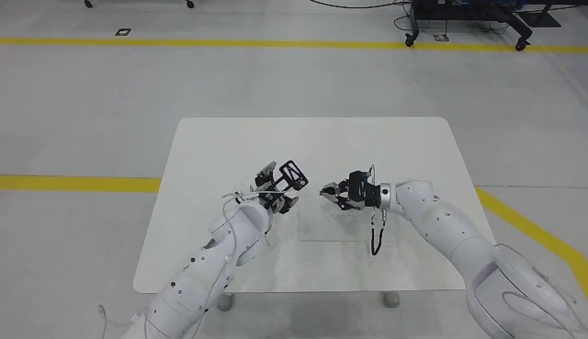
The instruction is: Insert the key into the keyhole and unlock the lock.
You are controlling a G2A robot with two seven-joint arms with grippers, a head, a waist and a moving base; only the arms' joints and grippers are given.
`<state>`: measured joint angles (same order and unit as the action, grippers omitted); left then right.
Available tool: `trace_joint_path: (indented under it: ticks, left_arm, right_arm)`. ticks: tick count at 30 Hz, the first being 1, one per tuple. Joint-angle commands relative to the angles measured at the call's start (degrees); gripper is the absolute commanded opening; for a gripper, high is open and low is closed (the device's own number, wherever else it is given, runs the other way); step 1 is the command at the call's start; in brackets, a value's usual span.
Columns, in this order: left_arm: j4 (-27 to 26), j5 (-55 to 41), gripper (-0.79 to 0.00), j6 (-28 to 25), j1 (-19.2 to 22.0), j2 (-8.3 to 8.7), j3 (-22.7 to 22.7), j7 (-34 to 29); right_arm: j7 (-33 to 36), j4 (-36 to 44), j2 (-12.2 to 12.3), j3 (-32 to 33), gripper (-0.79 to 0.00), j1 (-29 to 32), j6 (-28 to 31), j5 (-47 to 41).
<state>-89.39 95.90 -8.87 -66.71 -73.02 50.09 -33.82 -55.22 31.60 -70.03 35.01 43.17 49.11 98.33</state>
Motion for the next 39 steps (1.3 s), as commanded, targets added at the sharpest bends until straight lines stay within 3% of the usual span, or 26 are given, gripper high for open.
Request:
trace_joint_path:
  ticks: [1,5,10,26,27,31,35,39]
  left_arm:
    - [1.2,-0.3,0.0,0.7,0.9,-0.4,-0.5,-0.2]
    - [1.4,-1.6,0.0,2.1,1.9,-0.85,0.3,0.0]
    - [-5.9,-3.8,0.0,4.4,-2.5,0.26,6.9,2.9]
    - [-5.8,-5.8,0.0,4.3,-3.1,0.33,8.0,4.2]
    - [-5.8,-8.2,0.0,3.2,-3.6,0.49,9.5,5.5]
    - [-5.1,-25.1,0.0,-10.5,-3.9,1.58,17.9,6.4]
    - [-3.0,-42.6,0.0,-23.6,-1.6,2.48,22.3,-4.2]
    - [-2.7,-43.8,0.0,-24.4,-1.4,2.54,22.4,-5.5]
  right_arm:
    - [-0.1,-0.4,0.0,-0.1,-0.785,-0.2,-0.2,-0.3]
    - [-1.2,-0.7,0.6,0.3,-0.785,-0.4,-1.3,-1.4]
    - [-1.4,3.6,2.9,0.8,-0.785,0.2,-1.4,-3.3]
    - [-0.5,5.1,3.5,0.9,-0.785,0.3,-0.5,-4.1]
    - [-0.1,5.6,3.5,1.3,-0.785,0.8,-0.7,-5.3]
    - [1.2,9.2,3.9,2.5,-0.785,3.2,1.2,-12.2]
    - [3.7,14.1,5.3,3.5,-0.785,5.8,3.7,-20.1]
    - [5.2,15.6,6.2,4.2,-0.785,6.6,5.2,-22.6]
